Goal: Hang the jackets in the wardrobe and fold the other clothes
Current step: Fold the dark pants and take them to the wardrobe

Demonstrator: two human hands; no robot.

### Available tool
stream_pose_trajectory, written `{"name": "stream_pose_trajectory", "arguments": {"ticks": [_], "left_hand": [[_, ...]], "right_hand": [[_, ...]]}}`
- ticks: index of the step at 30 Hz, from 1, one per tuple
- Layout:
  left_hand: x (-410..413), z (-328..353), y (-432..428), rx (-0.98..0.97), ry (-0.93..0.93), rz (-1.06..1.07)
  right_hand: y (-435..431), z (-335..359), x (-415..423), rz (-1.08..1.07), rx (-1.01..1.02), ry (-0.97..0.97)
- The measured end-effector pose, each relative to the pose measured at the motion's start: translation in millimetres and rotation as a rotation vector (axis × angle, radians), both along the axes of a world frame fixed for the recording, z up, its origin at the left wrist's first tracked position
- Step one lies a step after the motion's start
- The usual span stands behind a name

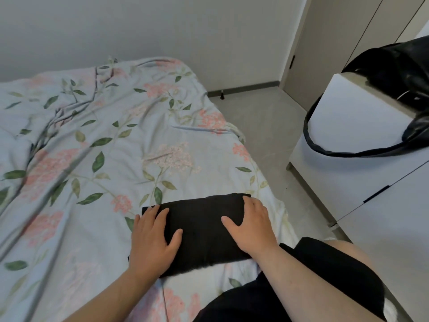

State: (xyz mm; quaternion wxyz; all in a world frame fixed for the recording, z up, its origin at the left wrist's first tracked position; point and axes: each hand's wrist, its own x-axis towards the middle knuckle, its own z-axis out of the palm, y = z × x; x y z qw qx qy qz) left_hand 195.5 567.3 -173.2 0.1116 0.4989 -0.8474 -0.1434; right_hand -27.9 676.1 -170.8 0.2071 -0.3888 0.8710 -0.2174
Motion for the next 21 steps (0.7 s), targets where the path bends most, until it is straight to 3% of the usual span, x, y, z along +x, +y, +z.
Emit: {"name": "stream_pose_trajectory", "arguments": {"ticks": [2,4,6,12,21], "left_hand": [[11.6,5.3,4.0,0.087,0.093,0.191],[23.4,10.7,10.6,0.203,0.304,0.35],[32.8,13.9,12.5,0.435,0.416,0.463],[46.6,35.4,-11.6,1.306,0.693,0.527],[40.1,45.1,2.7,1.391,0.638,0.46]], "right_hand": [[9.5,8.0,-10.5,-0.163,-0.024,-0.287],[20.4,12.3,-20.8,-0.227,-0.067,-0.576],[26.5,13.8,-24.8,-0.258,-0.096,-0.836],[30.0,26.2,-20.0,-0.35,-0.061,-1.138],[53.6,50.8,-16.8,-0.341,0.023,-1.304]]}}
